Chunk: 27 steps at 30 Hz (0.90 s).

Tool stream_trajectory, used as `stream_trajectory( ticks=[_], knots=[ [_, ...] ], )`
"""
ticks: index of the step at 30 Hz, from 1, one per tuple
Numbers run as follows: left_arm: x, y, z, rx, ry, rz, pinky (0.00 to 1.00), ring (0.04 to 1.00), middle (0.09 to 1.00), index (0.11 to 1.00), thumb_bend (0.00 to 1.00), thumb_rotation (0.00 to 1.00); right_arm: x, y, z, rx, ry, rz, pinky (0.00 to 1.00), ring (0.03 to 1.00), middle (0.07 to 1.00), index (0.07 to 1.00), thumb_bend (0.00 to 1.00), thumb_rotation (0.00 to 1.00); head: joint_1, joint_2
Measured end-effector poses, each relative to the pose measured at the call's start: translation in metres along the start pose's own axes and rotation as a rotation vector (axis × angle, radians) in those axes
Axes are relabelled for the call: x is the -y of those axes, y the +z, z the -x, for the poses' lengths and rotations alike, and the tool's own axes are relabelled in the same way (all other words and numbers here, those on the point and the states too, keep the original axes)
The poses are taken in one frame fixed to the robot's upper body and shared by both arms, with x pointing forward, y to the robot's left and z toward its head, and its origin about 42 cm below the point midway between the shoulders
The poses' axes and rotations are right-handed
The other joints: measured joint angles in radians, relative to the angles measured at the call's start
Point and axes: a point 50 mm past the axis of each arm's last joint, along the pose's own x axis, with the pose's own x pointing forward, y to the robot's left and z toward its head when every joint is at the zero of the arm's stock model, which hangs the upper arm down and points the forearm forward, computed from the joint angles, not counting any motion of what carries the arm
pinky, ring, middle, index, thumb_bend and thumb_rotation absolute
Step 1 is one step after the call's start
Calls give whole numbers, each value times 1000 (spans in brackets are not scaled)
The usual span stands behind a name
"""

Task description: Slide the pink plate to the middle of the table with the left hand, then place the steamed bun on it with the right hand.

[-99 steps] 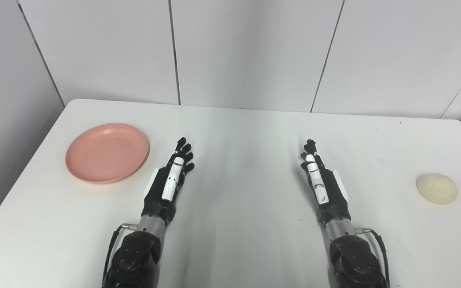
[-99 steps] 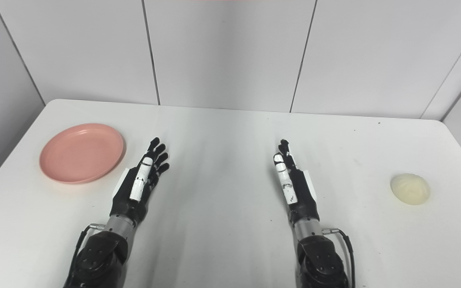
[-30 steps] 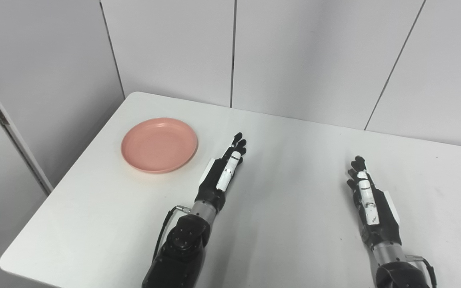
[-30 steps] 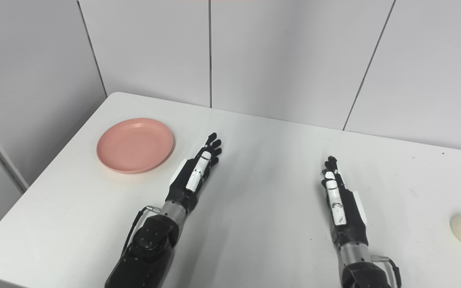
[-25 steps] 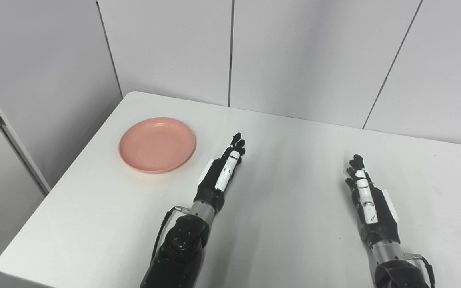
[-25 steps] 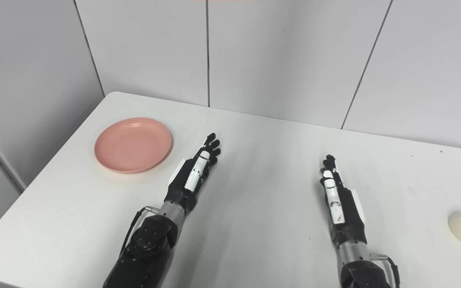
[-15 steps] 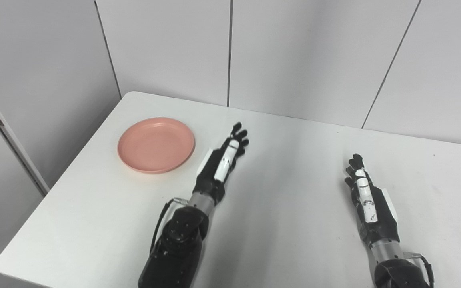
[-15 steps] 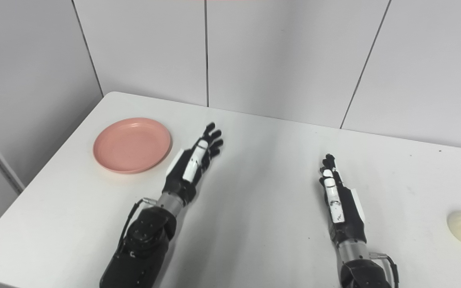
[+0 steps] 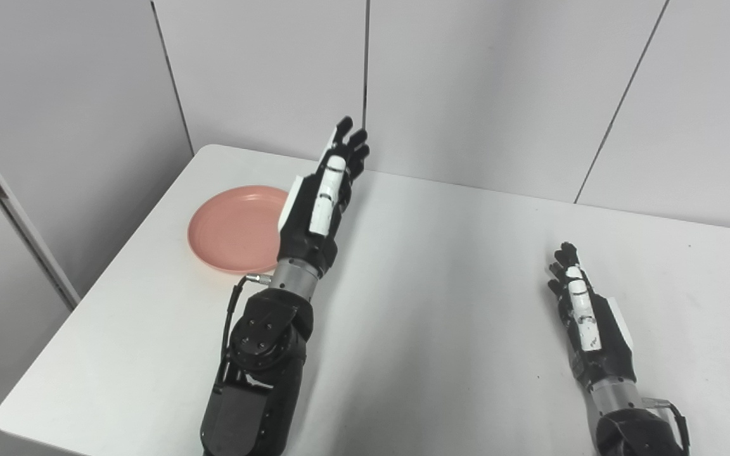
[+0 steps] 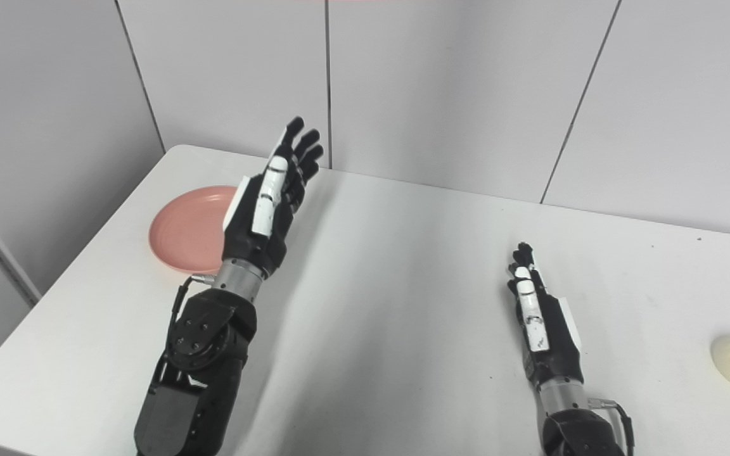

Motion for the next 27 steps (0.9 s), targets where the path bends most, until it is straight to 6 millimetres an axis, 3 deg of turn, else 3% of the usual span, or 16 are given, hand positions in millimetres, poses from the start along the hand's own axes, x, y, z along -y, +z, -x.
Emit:
stream_trajectory(
  ticks=[9,14,18,27],
  knots=[
    [-20,26,3,93,106,-6,950,933,940,944,464,1000,9,1,-4,14,5,-8,1000,1000,1000,1000,200,1000,23,-12],
    [-41,30,2,114,181,-7,984,949,958,964,466,1000,9,1,-4,15,6,-5,1000,1000,1000,1000,184,1000,32,-28],
    [-59,31,2,125,225,-37,994,950,962,973,482,1000,10,2,-4,17,6,-1,1000,1000,1000,1000,162,1000,43,-52],
    [-94,21,4,124,322,-9,996,956,966,981,474,1000,10,3,-2,22,5,2,1000,1000,1000,1000,142,1000,45,-52]
  ],
)
